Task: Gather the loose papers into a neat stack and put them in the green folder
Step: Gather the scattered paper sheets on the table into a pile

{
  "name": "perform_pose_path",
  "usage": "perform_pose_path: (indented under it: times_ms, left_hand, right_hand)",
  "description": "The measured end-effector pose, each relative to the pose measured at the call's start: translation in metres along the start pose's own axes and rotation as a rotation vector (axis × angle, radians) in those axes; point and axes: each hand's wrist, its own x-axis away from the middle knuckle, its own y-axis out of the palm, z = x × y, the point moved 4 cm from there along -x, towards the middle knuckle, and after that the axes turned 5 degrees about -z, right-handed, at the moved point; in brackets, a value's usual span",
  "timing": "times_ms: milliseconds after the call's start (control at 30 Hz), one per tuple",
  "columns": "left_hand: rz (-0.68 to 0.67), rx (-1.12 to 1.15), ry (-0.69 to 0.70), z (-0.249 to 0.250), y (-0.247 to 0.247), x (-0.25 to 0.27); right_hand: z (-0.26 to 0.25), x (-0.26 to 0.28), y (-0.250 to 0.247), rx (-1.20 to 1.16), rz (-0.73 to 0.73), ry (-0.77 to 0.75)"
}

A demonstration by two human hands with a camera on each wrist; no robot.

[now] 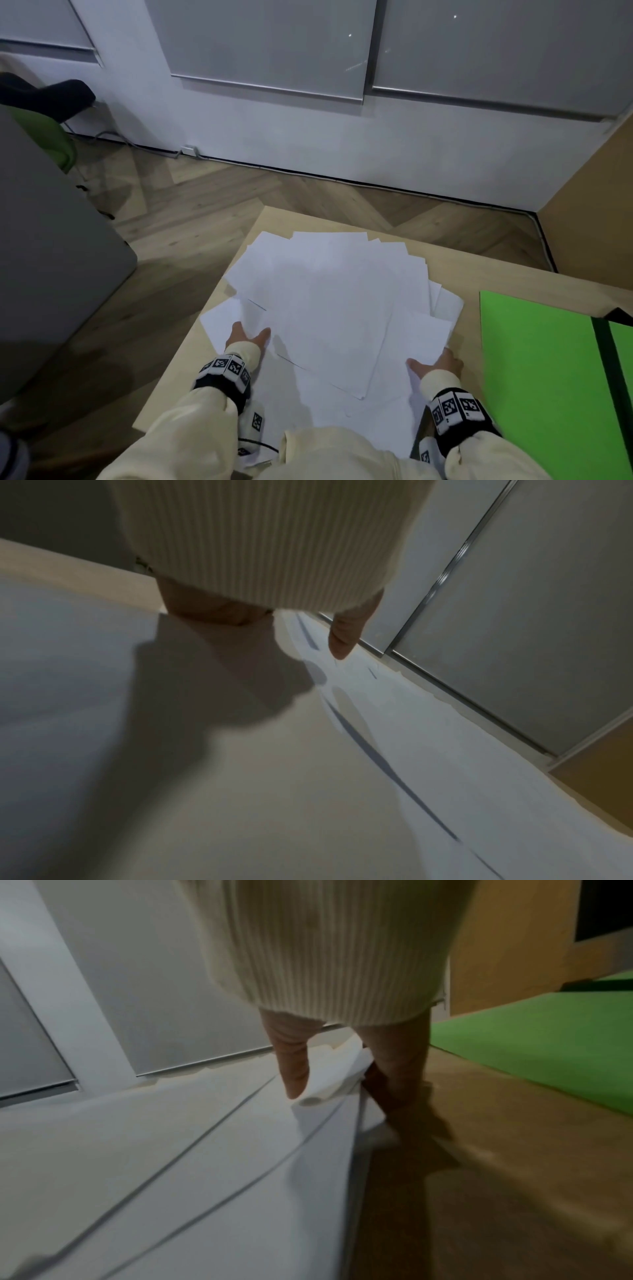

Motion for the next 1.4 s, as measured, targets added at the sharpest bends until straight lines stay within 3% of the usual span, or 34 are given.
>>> perform_pose_path:
  times_ms: [100, 200, 367, 433, 533, 600, 733, 833, 967, 1133, 1400]
  left_hand:
    - [-0.046, -0.015, 0.011, 0.002, 0.009, 0.003]
    - [-0.065, 0.000, 0.029, -0.001, 0.010, 0.000]
    - [-0.036, 0.139, 0.026, -0.006, -0.002, -0.010]
    - [-0.048, 0.186, -0.009, -0.008, -0.004, -0.010]
    - [-0.081, 0.174, -0.038, -0.007, -0.001, -0.015]
    - [-0.100, 0.178, -0.042, -0.005, 0.003, -0.017]
    - [-0.104, 0.164, -0.095, -0.002, 0.005, -0.025]
    - [-0.122, 0.228, -0.119, 0.005, 0.001, -0.035]
    - [-0.051, 0.237, -0.084, 0.020, -0.012, -0.039]
    - [0.045, 0.232, 0.010, 0.028, -0.007, -0.047]
    - [0.127, 0.008, 0.059, 0.019, -0.022, -0.061]
  right_hand:
    - [-0.003, 0.002, 0.011, -0.062, -0.102, -0.065]
    - [-0.006, 0.006, 0.018, 0.043, -0.229, -0.100]
    - [0.001, 0.006, 0.016, 0.088, -0.367, -0.072]
    - [-0.001, 0.005, 0.013, 0.031, -0.375, -0.095]
    - [-0.011, 0.005, 0.017, -0.232, -0.230, -0.178]
    - [-0.019, 0.011, 0.031, -0.168, -0.205, -0.188]
    - [-0.035, 0.025, 0.060, 0.067, -0.448, -0.281]
    - [-0.034, 0.018, 0.051, 0.127, -0.558, -0.316]
    - [-0.024, 0.004, 0.035, 0.104, -0.582, -0.330]
    - [-0.027, 0.006, 0.043, -0.018, -0.499, -0.340]
    - [-0.032, -0.025, -0.006, 0.016, -0.053, -0.217]
